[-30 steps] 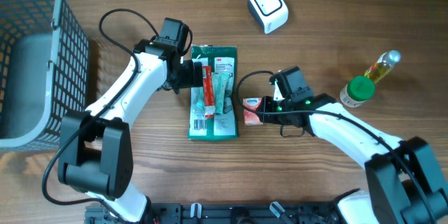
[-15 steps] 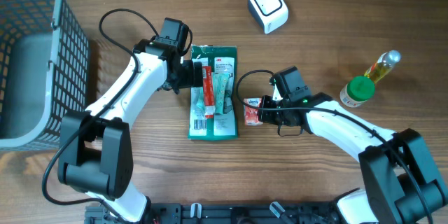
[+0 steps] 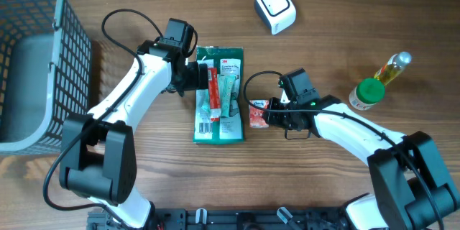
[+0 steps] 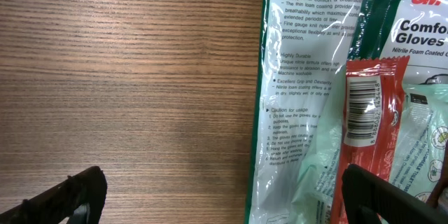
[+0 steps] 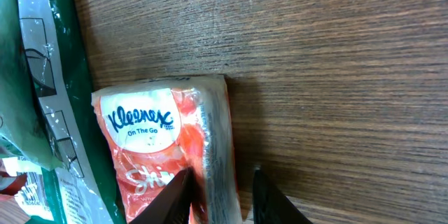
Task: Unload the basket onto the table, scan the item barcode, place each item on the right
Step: 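Push the Kleenex pack left against the glove packet with the right gripper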
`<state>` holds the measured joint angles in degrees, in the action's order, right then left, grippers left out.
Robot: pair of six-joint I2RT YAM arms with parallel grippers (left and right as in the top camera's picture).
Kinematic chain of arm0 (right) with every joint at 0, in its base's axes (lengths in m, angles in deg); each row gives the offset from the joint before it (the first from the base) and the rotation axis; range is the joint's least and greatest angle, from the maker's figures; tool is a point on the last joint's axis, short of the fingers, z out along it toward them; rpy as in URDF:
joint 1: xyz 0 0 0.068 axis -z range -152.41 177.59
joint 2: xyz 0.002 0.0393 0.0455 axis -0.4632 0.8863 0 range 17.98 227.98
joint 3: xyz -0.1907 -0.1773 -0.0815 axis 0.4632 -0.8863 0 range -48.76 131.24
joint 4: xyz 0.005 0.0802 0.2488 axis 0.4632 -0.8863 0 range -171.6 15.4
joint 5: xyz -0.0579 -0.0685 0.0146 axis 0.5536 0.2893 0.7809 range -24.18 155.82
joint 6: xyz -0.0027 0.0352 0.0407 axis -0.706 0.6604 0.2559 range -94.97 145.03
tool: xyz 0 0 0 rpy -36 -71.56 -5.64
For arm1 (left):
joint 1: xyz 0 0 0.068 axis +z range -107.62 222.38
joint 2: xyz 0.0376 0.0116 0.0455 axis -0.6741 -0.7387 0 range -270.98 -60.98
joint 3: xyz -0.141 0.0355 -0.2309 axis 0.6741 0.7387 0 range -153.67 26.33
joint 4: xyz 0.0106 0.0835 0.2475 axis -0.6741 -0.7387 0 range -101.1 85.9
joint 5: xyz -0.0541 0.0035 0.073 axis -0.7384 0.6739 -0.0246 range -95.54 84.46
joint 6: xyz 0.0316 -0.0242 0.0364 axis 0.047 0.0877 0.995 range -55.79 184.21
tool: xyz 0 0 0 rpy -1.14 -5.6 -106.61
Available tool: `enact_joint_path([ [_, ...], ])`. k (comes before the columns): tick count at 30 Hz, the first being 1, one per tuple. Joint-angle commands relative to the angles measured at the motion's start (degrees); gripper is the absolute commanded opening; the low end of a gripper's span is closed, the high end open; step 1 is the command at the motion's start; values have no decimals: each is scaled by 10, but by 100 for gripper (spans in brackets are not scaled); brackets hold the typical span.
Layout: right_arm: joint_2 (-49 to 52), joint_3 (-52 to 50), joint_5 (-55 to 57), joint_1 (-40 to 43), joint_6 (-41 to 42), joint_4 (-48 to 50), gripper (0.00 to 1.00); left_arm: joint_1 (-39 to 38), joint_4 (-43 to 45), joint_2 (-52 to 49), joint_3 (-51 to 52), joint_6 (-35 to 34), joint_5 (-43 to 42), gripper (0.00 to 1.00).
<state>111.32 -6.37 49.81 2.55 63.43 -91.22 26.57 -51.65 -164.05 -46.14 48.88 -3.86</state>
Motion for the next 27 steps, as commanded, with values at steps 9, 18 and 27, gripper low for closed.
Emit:
enact_joint_path([
  [9, 11, -7, 5, 0, 11, 8, 50, -2, 0, 9, 3, -1, 3, 100],
  [18, 11, -7, 7, 4, 51, -6, 29, -2, 0, 9, 3, -1, 3, 100],
  [27, 11, -7, 26, 4, 38, -16, 20, -2, 0, 9, 3, -1, 3, 100],
])
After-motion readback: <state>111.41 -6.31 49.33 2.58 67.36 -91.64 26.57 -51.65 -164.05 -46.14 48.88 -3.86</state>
